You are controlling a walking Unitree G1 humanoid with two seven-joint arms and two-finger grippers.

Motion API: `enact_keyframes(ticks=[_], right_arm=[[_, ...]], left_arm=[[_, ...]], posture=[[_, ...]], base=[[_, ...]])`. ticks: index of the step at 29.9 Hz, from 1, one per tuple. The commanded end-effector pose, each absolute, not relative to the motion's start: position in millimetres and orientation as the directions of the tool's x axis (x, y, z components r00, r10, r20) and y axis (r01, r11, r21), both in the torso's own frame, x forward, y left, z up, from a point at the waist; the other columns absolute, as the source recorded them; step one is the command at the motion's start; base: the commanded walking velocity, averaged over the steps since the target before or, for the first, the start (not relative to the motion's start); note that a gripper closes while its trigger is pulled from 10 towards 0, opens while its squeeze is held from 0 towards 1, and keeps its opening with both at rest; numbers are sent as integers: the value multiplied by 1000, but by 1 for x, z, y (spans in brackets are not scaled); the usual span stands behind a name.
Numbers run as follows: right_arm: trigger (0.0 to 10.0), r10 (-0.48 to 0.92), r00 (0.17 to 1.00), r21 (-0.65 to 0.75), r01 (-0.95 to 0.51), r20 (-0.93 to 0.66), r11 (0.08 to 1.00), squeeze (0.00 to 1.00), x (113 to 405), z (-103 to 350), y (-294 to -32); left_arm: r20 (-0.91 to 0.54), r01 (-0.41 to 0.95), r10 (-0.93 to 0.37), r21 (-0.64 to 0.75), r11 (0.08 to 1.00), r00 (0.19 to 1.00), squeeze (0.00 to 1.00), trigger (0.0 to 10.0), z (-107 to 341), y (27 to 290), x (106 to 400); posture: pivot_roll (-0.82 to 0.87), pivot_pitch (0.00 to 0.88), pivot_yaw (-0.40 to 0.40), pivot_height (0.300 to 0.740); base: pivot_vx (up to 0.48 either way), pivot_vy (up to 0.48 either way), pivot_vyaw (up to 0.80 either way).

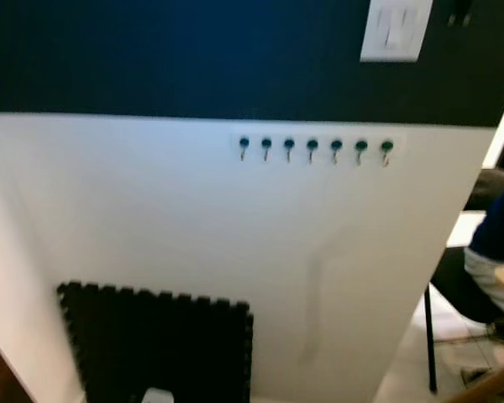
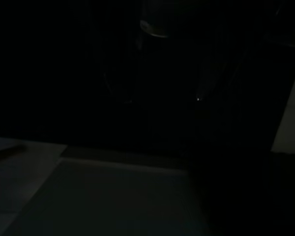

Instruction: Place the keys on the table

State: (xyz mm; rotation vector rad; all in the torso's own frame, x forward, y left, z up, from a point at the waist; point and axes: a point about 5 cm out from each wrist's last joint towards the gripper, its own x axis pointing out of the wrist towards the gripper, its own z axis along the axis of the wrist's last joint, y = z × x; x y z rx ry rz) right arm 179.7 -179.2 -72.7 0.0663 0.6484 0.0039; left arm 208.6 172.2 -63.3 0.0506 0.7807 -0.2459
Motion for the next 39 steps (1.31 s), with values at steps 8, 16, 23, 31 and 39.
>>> enact_keyframes(ticks=[8,16,23,31,39], right_arm=[[10000,18,791,73,34,-612,997,0,179,-74,-179],[10000,38,792,102,31,-610,994,0,180,-73,-178],[10000,46,793,100,19,-607,995,0,178,-74,-176],[10000,48,793,105,20,-608,994,0,178,-74,-176],[10000,52,794,105,15,-606,994,0,178,-74,-175]], left_arm=[[-688,269,-183,18,963,702,0,10000,-61,173,211],[-670,273,-183,31,962,720,0,10000,-60,173,211],[-673,270,-167,51,961,721,0,10000,-62,174,208],[-644,247,-170,30,969,746,0,10000,-59,172,212],[-621,234,-167,28,972,766,0,10000,-56,172,214]], posture=[[50,20,24,740],[53,22,22,740],[52,23,23,740],[55,23,23,740],[55,25,23,740]], base=[[0,-358,0],[0,0,0],[0,0,-529],[0,0,-800],[0,0,-800]])
